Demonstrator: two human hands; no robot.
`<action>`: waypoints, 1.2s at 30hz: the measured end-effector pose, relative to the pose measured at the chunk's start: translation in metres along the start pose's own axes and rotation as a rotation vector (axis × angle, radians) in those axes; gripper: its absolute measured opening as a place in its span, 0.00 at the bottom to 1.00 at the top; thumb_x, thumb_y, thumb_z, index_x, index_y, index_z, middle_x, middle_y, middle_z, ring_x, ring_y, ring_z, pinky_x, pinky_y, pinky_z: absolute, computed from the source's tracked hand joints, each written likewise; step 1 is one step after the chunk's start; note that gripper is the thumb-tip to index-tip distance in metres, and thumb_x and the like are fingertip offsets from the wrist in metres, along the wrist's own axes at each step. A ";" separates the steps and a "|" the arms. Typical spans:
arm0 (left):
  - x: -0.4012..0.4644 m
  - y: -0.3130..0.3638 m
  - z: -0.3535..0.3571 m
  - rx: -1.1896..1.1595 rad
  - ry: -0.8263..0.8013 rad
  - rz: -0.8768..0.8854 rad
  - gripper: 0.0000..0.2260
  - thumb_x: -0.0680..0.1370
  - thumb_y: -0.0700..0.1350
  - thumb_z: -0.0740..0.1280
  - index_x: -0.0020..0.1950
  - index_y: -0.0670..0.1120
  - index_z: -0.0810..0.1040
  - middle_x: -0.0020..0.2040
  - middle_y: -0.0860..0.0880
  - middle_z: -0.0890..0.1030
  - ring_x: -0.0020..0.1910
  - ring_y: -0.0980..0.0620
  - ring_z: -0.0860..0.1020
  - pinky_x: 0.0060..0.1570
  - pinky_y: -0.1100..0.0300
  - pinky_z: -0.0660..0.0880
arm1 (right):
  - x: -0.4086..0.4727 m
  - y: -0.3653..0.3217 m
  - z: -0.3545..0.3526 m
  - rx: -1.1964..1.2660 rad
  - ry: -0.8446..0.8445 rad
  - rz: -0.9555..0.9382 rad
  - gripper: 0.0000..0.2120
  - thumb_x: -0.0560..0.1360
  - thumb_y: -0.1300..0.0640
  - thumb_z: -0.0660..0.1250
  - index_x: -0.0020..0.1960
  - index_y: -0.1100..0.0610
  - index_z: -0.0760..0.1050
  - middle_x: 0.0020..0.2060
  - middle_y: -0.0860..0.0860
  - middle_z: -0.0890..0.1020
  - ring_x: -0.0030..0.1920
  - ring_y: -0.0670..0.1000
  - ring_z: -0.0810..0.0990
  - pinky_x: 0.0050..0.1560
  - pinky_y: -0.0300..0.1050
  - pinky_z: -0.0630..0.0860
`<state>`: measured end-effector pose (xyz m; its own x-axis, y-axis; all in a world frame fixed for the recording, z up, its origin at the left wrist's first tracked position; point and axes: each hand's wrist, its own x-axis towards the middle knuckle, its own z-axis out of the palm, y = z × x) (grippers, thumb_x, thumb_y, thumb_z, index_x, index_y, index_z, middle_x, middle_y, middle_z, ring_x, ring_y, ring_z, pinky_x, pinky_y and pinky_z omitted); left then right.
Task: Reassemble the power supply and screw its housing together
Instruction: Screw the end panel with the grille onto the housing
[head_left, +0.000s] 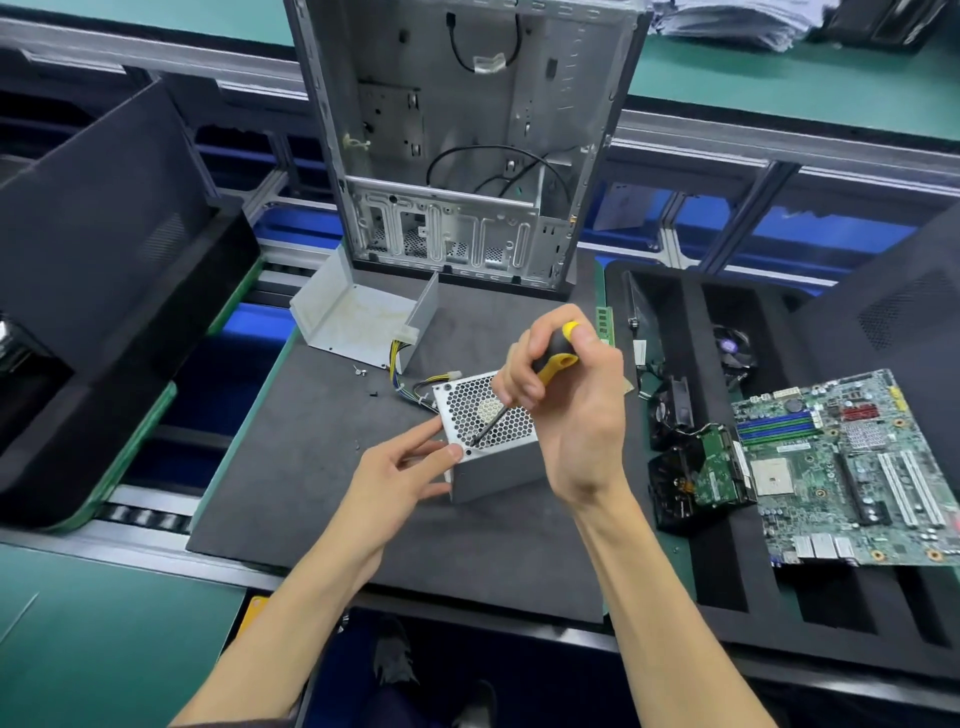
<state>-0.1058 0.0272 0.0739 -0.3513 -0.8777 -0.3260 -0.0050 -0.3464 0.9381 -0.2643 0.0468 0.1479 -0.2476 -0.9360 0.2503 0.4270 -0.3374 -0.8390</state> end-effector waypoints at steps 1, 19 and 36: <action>0.000 0.000 0.000 -0.007 -0.002 -0.003 0.16 0.79 0.40 0.70 0.66 0.49 0.81 0.53 0.49 0.87 0.55 0.51 0.85 0.47 0.61 0.82 | 0.000 0.001 0.001 -0.013 -0.014 0.011 0.13 0.78 0.49 0.57 0.40 0.55 0.70 0.27 0.51 0.66 0.29 0.52 0.61 0.36 0.48 0.65; -0.001 -0.001 -0.001 -0.021 0.054 -0.026 0.16 0.76 0.43 0.74 0.64 0.54 0.82 0.52 0.49 0.87 0.54 0.52 0.84 0.52 0.54 0.83 | 0.006 0.004 0.017 -0.243 -0.160 0.086 0.11 0.78 0.49 0.57 0.42 0.53 0.72 0.28 0.47 0.69 0.30 0.51 0.64 0.36 0.47 0.64; -0.004 0.002 -0.001 0.012 0.056 -0.035 0.16 0.76 0.43 0.74 0.64 0.52 0.82 0.53 0.49 0.87 0.55 0.57 0.83 0.56 0.53 0.82 | 0.006 0.002 0.023 -0.324 -0.184 0.066 0.08 0.80 0.63 0.64 0.49 0.56 0.64 0.34 0.50 0.79 0.33 0.47 0.77 0.38 0.38 0.75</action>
<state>-0.1030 0.0300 0.0767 -0.2983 -0.8823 -0.3642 -0.0280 -0.3733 0.9273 -0.2451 0.0384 0.1588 -0.0554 -0.9671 0.2484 0.1328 -0.2537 -0.9581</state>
